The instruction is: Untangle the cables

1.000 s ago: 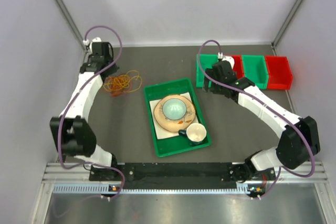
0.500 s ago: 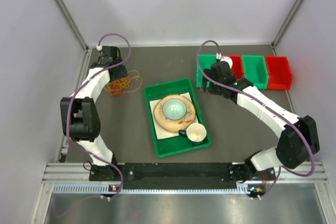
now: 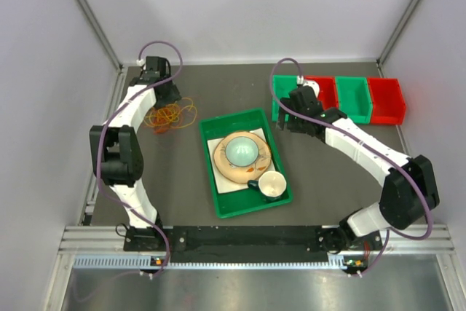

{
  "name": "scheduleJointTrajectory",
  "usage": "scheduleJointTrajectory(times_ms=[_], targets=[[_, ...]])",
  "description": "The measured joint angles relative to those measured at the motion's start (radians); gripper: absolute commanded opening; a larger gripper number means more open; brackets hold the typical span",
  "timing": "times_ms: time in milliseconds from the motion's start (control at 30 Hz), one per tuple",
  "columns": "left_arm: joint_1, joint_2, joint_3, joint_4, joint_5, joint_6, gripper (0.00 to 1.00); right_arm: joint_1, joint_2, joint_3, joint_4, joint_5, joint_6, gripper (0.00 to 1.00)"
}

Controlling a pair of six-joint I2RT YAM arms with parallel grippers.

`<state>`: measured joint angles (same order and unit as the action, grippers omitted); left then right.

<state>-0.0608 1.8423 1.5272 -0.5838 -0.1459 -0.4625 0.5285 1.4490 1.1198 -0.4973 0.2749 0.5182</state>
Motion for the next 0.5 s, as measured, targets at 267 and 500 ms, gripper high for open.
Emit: scheduleJointTrajectory(times_ms=[267, 500], targets=[[0.0, 0.016, 0.0, 0.007, 0.0, -0.097, 0.6, 0.0, 0.002, 0.0, -0.001, 0.0, 0.0, 0.84], [0.0, 0.032, -0.002, 0.007, -0.005, -0.138, 0.59, 0.002, 0.002, 0.0, -0.004, 0.0, 0.0, 0.84]])
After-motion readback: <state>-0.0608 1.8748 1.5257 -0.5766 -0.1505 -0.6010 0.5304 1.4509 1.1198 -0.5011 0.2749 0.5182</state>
